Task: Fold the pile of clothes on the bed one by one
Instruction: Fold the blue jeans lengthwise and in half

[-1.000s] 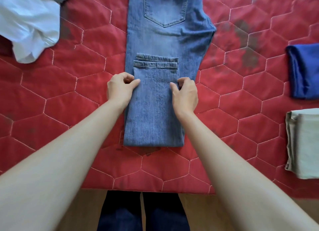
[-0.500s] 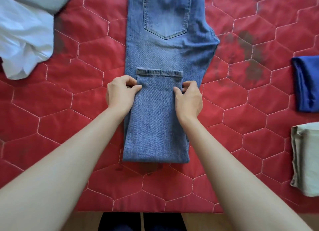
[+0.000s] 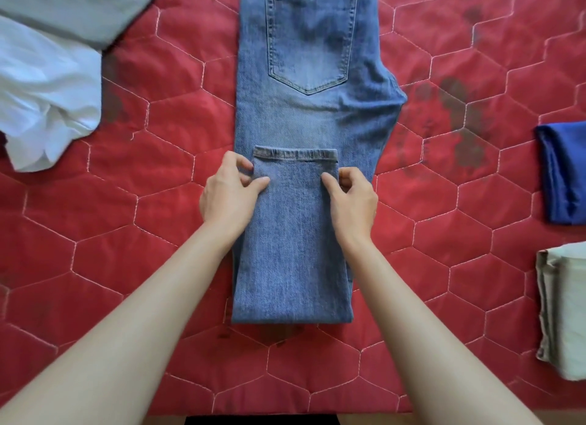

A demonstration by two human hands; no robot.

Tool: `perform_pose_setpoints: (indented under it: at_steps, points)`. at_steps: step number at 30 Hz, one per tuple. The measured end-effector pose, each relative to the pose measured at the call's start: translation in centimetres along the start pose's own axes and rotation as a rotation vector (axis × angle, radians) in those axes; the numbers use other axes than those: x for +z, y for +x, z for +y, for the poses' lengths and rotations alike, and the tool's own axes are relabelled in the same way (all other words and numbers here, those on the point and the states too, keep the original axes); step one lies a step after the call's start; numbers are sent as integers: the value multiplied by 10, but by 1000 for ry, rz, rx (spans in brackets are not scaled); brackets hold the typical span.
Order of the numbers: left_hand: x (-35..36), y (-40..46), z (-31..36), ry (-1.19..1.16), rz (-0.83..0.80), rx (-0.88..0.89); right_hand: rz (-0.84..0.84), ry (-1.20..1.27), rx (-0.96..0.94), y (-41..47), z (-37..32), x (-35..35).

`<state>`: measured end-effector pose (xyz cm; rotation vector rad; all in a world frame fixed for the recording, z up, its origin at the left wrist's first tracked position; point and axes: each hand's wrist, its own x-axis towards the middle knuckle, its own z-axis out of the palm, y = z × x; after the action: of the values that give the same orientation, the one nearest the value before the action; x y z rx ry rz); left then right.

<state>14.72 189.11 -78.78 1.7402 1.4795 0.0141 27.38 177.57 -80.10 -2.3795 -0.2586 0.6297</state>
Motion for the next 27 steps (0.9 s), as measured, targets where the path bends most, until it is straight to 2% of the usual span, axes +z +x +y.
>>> perform_pose_setpoints:
  at_steps: [2,5,12,15,18,20,22,24,27]
  points:
    - [-9,3,3,-105,55,65,2,63,-48,3,-8,-3]
    - [-20,22,12,-135,137,170,36,87,-123,23,-27,-3]
    - [-1,61,16,114,94,186,29,-265,-129,66,-34,23]
    - [3,48,15,312,177,346,111,-315,-161,64,-29,28]
    - [3,9,8,339,235,591,121,-352,-168,64,-28,28]
    - [16,-33,-6,415,200,717,101,-378,-175,65,-29,27]
    - [33,-76,-27,530,70,769,85,-378,-178,66,-29,27]
    - [44,-103,-57,654,-45,749,84,-397,-187,66,-30,27]
    - [46,-108,-97,803,-94,672,79,-425,-184,69,-28,26]
